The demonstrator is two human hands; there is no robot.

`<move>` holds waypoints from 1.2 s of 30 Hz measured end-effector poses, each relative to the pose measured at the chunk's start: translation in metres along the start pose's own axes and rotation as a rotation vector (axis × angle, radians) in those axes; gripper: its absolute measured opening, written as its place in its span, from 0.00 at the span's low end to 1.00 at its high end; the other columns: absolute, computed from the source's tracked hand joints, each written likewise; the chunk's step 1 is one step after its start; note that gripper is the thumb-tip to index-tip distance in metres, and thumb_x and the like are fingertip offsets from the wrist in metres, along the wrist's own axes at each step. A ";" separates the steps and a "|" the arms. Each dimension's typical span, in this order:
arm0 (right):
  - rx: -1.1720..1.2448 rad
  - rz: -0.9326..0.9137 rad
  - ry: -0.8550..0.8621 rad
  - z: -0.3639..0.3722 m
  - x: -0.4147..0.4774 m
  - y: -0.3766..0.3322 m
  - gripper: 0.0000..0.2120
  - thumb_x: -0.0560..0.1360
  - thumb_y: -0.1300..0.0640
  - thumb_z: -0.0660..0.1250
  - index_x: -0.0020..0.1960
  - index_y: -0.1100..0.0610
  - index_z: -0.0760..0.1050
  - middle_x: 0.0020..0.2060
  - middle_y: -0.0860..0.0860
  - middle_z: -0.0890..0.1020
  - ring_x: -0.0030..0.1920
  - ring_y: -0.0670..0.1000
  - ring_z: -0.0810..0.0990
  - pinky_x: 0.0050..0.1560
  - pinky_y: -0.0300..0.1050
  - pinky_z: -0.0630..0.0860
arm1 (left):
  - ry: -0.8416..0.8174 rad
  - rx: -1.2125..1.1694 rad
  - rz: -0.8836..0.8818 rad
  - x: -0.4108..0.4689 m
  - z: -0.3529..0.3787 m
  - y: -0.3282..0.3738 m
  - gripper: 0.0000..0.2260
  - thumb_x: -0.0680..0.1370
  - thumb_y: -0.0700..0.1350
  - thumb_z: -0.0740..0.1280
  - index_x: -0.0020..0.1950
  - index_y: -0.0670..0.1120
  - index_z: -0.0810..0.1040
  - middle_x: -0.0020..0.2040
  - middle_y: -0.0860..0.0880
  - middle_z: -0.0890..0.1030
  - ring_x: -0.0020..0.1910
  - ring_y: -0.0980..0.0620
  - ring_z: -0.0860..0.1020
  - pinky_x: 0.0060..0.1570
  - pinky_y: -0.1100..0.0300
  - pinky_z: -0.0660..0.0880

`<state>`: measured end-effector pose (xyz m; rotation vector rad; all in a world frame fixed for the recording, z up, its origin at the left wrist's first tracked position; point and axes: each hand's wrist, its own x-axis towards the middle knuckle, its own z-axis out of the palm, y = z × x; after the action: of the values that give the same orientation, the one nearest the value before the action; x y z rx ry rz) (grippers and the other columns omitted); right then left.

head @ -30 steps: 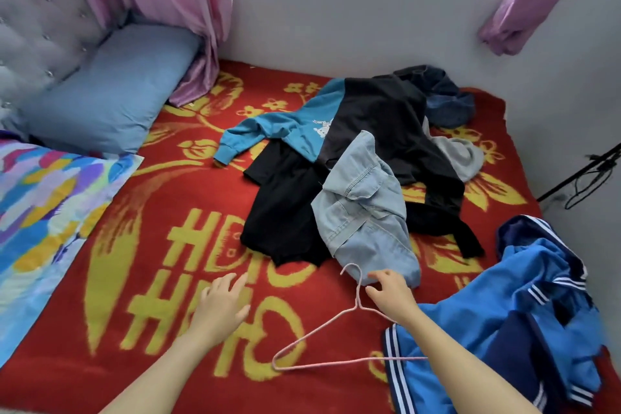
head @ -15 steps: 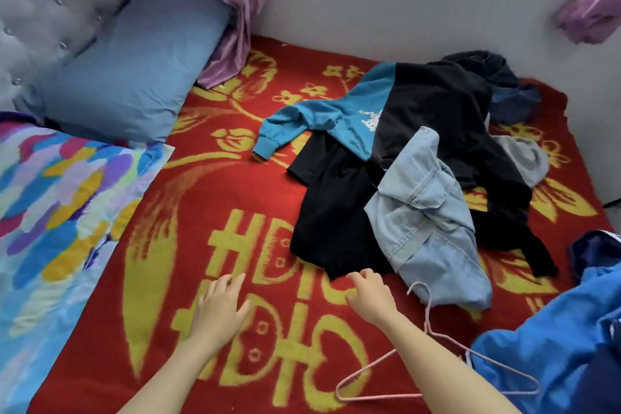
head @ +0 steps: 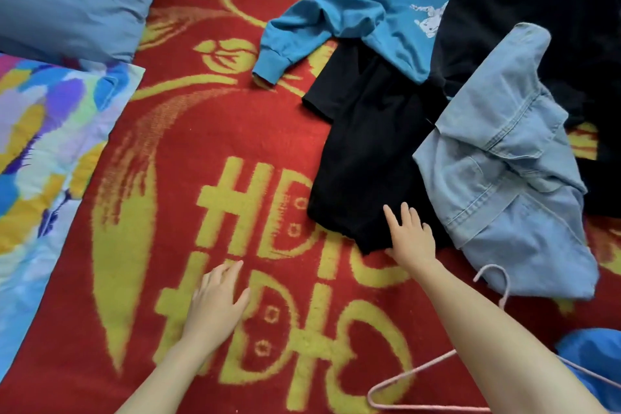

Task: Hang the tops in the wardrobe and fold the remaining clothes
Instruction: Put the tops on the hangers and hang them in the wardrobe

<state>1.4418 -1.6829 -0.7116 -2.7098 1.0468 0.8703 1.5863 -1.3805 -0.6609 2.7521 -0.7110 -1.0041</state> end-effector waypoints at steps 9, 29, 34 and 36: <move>0.192 0.045 0.112 -0.019 0.007 0.014 0.22 0.76 0.65 0.56 0.68 0.52 0.70 0.54 0.57 0.80 0.53 0.60 0.78 0.47 0.47 0.71 | -0.017 -0.029 0.007 -0.005 0.008 0.021 0.24 0.81 0.52 0.57 0.76 0.51 0.56 0.73 0.52 0.62 0.72 0.52 0.59 0.67 0.56 0.60; 0.599 -0.130 0.154 -0.195 -0.276 0.014 0.10 0.76 0.62 0.57 0.51 0.60 0.77 0.40 0.51 0.79 0.45 0.53 0.75 0.39 0.41 0.66 | 0.068 -0.047 0.599 -0.171 -0.075 0.164 0.48 0.71 0.68 0.62 0.74 0.52 0.32 0.77 0.53 0.40 0.76 0.52 0.42 0.72 0.56 0.45; 0.718 -0.170 0.347 -0.254 -0.336 0.005 0.10 0.73 0.66 0.59 0.33 0.61 0.71 0.29 0.51 0.72 0.33 0.49 0.68 0.31 0.41 0.60 | 0.074 -0.485 0.688 -0.234 -0.084 0.183 0.40 0.72 0.59 0.69 0.76 0.57 0.48 0.71 0.61 0.60 0.71 0.59 0.56 0.70 0.57 0.57; 0.731 -0.194 0.441 -0.280 -0.357 -0.002 0.08 0.72 0.65 0.60 0.41 0.65 0.78 0.37 0.55 0.79 0.39 0.51 0.73 0.37 0.42 0.64 | 0.149 -0.664 0.667 -0.247 -0.095 0.189 0.34 0.72 0.62 0.65 0.74 0.57 0.56 0.67 0.61 0.66 0.68 0.61 0.63 0.67 0.60 0.64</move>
<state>1.3620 -1.5557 -0.2829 -2.3210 0.8974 -0.1527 1.4087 -1.4346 -0.3937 1.8073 -0.9572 -0.6973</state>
